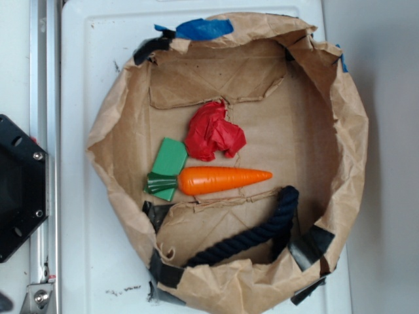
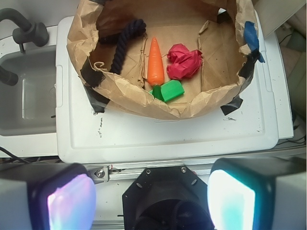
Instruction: Grab the blue rope.
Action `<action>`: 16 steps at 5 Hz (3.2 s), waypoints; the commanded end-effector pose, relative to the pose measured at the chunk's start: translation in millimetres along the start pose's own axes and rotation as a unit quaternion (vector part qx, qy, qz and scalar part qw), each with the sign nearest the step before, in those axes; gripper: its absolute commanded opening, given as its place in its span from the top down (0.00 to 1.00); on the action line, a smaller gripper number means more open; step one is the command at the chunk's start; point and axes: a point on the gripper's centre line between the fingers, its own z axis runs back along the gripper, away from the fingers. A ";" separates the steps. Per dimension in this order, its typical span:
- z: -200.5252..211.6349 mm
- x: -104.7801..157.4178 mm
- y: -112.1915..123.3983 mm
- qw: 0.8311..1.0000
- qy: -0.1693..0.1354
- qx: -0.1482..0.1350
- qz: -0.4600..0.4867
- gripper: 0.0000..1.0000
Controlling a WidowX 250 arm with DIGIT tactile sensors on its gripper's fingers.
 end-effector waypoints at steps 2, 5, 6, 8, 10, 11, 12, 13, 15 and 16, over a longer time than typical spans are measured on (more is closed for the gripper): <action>-4.8 34.1 -21.7 1.000 -0.015 -0.013 0.015 0.00; 2.2 57.4 -6.3 0.995 -0.042 -0.063 0.058 0.00; 2.2 57.4 -6.3 0.995 -0.042 -0.063 0.058 0.00; 2.2 57.4 -6.3 0.995 -0.042 -0.063 0.058 0.00; -79.3 134.1 16.8 0.997 -0.022 0.009 0.078 0.00; -98.9 146.5 23.2 0.996 -0.020 0.021 0.078 0.00; -123.6 138.2 24.6 0.994 -0.038 0.036 0.095 0.00; -149.5 130.0 22.1 0.993 -0.037 0.028 0.111 0.00; -175.5 133.7 -15.8 0.995 -0.014 0.027 0.099 0.00; -185.0 147.4 -34.4 0.994 -0.019 0.016 0.104 0.00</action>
